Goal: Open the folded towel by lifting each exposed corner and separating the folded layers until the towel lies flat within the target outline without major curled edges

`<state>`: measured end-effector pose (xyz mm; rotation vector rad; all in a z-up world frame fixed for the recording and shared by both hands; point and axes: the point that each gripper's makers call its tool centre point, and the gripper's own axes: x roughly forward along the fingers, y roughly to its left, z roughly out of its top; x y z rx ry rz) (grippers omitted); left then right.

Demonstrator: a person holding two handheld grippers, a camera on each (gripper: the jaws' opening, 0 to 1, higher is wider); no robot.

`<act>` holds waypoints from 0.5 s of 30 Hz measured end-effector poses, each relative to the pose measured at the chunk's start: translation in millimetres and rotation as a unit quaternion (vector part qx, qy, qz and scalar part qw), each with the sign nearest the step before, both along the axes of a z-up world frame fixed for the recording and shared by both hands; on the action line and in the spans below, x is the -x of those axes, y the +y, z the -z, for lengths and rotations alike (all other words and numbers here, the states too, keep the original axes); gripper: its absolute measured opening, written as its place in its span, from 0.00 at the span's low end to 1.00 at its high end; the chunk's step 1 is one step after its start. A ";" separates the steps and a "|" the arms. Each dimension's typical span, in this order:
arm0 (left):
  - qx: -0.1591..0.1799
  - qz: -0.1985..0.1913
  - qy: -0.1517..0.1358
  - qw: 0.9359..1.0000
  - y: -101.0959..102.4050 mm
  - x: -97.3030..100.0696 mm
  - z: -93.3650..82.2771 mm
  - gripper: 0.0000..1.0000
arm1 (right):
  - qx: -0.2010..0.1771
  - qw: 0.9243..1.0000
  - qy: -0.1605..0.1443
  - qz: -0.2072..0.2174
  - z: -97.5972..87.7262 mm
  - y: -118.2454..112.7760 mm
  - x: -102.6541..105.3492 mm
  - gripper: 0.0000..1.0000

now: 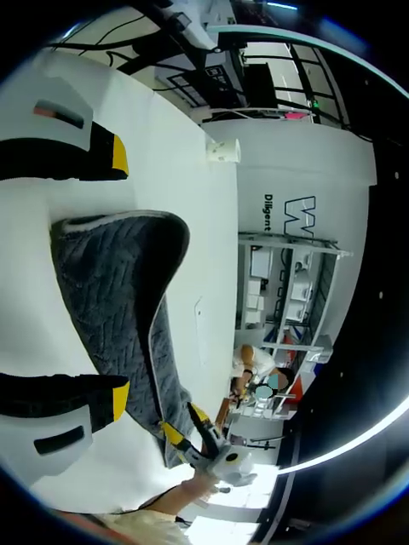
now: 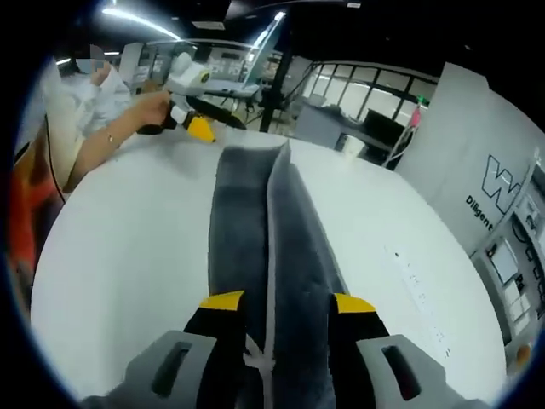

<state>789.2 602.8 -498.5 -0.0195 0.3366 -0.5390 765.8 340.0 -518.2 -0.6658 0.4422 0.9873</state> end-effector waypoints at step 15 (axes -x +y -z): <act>-0.010 -0.004 0.006 1.000 2.9 0.6 3.9 0.92 | 0.053 0.999 -0.006 0.005 28.7 8.2 -8.9 0.00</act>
